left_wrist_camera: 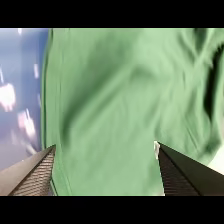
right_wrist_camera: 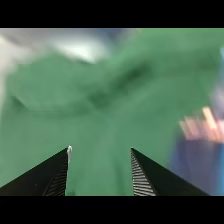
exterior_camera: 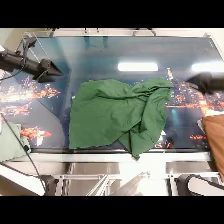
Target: Fold the shirts.
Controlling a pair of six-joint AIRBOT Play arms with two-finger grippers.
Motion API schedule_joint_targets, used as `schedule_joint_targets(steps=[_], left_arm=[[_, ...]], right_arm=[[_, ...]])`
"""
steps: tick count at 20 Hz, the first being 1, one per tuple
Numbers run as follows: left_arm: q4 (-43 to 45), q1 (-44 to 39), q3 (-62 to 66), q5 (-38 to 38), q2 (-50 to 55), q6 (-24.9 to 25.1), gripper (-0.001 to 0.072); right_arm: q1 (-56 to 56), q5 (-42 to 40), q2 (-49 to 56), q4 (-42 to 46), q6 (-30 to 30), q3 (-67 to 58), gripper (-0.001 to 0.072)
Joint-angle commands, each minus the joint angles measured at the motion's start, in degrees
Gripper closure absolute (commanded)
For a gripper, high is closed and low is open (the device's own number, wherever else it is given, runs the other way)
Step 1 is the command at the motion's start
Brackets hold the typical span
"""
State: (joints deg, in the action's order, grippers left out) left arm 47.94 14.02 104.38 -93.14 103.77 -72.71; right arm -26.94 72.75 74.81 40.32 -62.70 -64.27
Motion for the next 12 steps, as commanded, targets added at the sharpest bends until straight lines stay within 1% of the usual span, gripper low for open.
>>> schedule_joint_targets(steps=[1, 3, 4, 6, 7, 8, 12], left_arm=[[0.83, 2.45, -21.00, -2.67, -11.21, 0.90, -0.0001], [3.67, 2.73, -35.26, 0.15, -16.79, 0.61, 0.0000], [5.09, 2.73, -41.83, 1.22, -18.93, 0.46, 0.0000], [6.27, 2.40, -52.13, 3.98, -21.51, 0.15, 0.0000], [6.56, 2.25, -55.69, 5.57, -22.14, 0.20, 0.0001], [6.49, 2.25, -58.47, 6.97, -22.16, 0.22, 0.0017], [6.27, 2.19, -63.78, 11.32, -19.69, 0.22, 0.0017]], right_arm=[[-0.81, 3.72, -11.80, 13.73, -8.92, 14.60, 0.0280], [-0.76, -0.98, -19.85, 13.00, -10.93, 26.25, 0.0281], [-0.76, -3.56, -23.58, 11.50, -11.08, 31.56, 0.0280], [-0.76, -5.79, -29.57, 8.20, -10.12, 38.60, 0.0281], [-0.76, -5.92, -31.82, 6.56, -8.85, 40.35, 0.0281], [-0.76, -5.88, -33.44, 5.60, -8.20, 40.98, 0.0281], [-0.76, -5.33, -37.44, 4.44, -8.22, 41.00, 0.0281]])
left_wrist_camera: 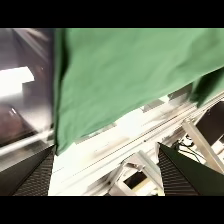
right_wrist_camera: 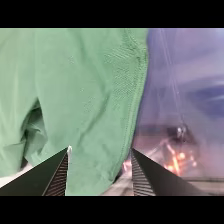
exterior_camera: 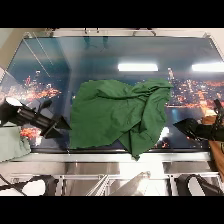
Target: Fold the shirts.
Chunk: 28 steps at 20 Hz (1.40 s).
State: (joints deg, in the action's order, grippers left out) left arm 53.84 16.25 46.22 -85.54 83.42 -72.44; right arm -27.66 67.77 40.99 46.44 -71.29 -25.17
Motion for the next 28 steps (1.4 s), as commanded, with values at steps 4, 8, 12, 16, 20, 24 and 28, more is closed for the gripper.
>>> schedule_joint_targets(steps=[4, 8, 12, 16, 20, 24, 28], left_arm=[[-7.19, -0.44, -6.54, 5.18, 5.90, 3.72, 0.0018], [-11.63, -5.73, -4.04, 5.97, 11.85, 8.15, 0.0446], [-11.89, -10.88, 2.27, 4.59, 13.60, 9.60, 0.0689], [-11.85, -11.13, 7.65, 0.00, 13.60, 9.40, 0.0689], [-11.96, -9.11, 10.86, -3.26, 13.60, 9.33, 0.0689], [-12.09, -8.22, 12.68, -5.46, 13.60, 9.40, 0.0689], [-13.92, -8.11, 15.54, -8.09, 13.22, 10.16, 0.0690]], right_arm=[[-0.04, 1.11, -4.20, -3.19, 0.24, 1.92, 0.0280], [-0.04, 2.62, -4.20, -2.43, -4.24, 2.03, 0.0267], [-0.04, 2.08, -2.86, 1.03, -9.16, 5.51, 0.0152], [-0.02, -1.81, 3.67, -6.19, -4.02, 12.76, 0.0214], [0.48, -4.96, 11.67, -14.43, 2.60, 17.14, 0.0214], [9.86, -11.74, 19.96, -25.68, 6.64, 17.29, 0.0234], [15.96, -10.34, 27.65, -43.85, 21.00, 15.67, 0.0520]])
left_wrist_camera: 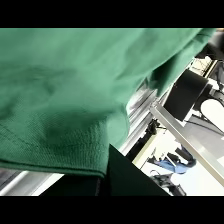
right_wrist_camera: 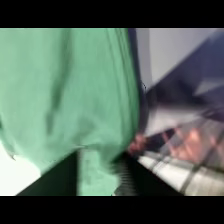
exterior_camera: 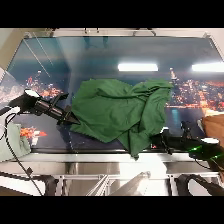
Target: Fold the shirts.
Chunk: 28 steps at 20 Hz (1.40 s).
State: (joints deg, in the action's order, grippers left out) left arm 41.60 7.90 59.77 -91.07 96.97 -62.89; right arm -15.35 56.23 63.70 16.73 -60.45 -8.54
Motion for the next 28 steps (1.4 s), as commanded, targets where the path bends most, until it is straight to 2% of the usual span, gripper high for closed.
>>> schedule_joint_targets(steps=[1, 3, 6, 7, 9, 10, 11, 14, 17, 19, 20, 23, 26, 28], left_arm=[[-4.33, 0.74, 2.58, -3.39, -1.57, 1.73, 0.0690], [-10.16, 2.95, 3.10, -4.02, -6.19, 3.30, 0.0691], [-19.85, 9.53, 3.06, -5.01, -17.20, 4.85, 0.0691], [-26.01, 12.57, 3.06, -4.94, -22.05, 5.27, 0.0691], [-41.20, 18.64, 3.15, -4.79, -32.30, 6.36, 0.0691], [-46.25, 21.64, 3.78, -4.46, -37.29, 6.29, 0.0691], [-47.45, 24.98, 5.95, -4.26, -42.34, 6.27, 0.0691], [-47.39, 35.08, 15.85, -3.41, -51.93, 3.39, 0.0689], [-47.78, 39.89, 25.22, -3.91, -52.33, -1.60, 0.0689], [-47.58, 38.82, 29.00, -4.92, -48.94, -3.04, 0.0689], [-47.32, 38.34, 29.79, -5.46, -46.84, -3.89, 0.0689], [-45.53, 35.10, 27.78, -6.05, -39.82, -4.70, 0.0689], [-30.60, 27.21, 24.48, -4.57, -31.15, -4.66, 0.0689], [-24.48, 20.50, 22.25, -3.13, -23.63, -3.48, 0.0689]], right_arm=[[3.08, 5.38, 4.55, -16.46, 12.52, -2.19, 0.0613], [0.74, 12.24, -0.37, -17.00, 11.89, -5.20, 0.0680], [-5.75, 17.64, -16.26, -17.00, 3.52, -12.24, 0.0681], [-8.57, 18.34, -21.59, -17.00, 0.92, -16.35, 0.0681], [-14.86, 18.45, -30.18, -17.03, -1.49, -27.10, 0.0681], [-18.05, 18.43, -33.11, -17.03, -2.03, -32.92, 0.0681], [-20.90, 18.38, -35.01, -17.20, -2.27, -38.23, 0.0681], [-26.73, 16.31, -36.41, -20.44, 0.35, -53.64, 0.0681], [-26.82, 10.58, -34.99, -19.98, 4.61, -66.82, 0.0681], [-26.82, 6.43, -33.18, -13.97, 4.72, -74.23, 0.0683], [-26.80, 6.71, -31.32, -10.38, 3.78, -76.70, 0.0683], [-26.49, 11.28, -23.78, -9.57, 3.74, -76.19, 0.0683], [-20.94, 12.17, -15.21, -3.65, 4.50, -71.45, 0.0682], [-15.65, 11.76, -9.11, 1.05, 4.92, -66.79, 0.0683]])
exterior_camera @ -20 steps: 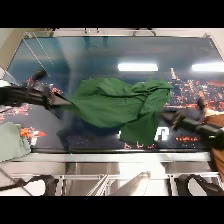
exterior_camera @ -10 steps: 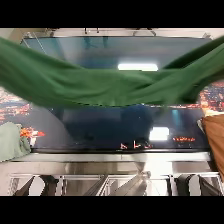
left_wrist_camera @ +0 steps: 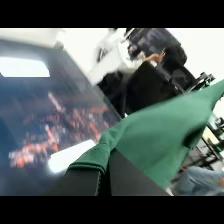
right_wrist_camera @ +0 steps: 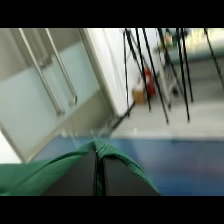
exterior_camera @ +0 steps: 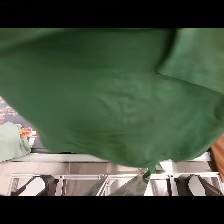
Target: Fold the shirts.
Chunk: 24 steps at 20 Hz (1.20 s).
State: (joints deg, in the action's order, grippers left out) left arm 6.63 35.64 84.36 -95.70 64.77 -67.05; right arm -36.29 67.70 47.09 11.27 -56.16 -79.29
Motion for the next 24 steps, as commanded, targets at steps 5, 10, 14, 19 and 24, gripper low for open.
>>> schedule_joint_targets(steps=[5, 10, 14, 19, 24], left_arm=[[13.31, -18.53, 3.32, 5.62, 35.47, 4.02, 0.0691], [13.20, -20.79, 25.11, 2.01, 62.84, -3.15, 0.0694], [13.07, -20.46, 37.16, 2.86, 71.21, -8.09, 0.0692], [12.83, -17.18, 30.73, -3.65, 68.65, -8.00, 0.0693], [13.66, -16.20, 26.34, -9.90, 66.27, -8.61, 0.0698]], right_arm=[[15.78, -9.79, 27.98, 7.65, 6.93, 10.99, 0.0683], [16.85, -12.96, 49.44, -10.62, 17.94, 10.19, 0.0683], [15.98, -9.73, 57.57, -15.21, 20.17, 7.85, 0.0683], [10.54, 7.37, 57.02, -4.92, 16.68, 7.85, 0.0683], [8.22, 9.70, 55.41, 12.39, 7.61, 7.87, 0.0683]])
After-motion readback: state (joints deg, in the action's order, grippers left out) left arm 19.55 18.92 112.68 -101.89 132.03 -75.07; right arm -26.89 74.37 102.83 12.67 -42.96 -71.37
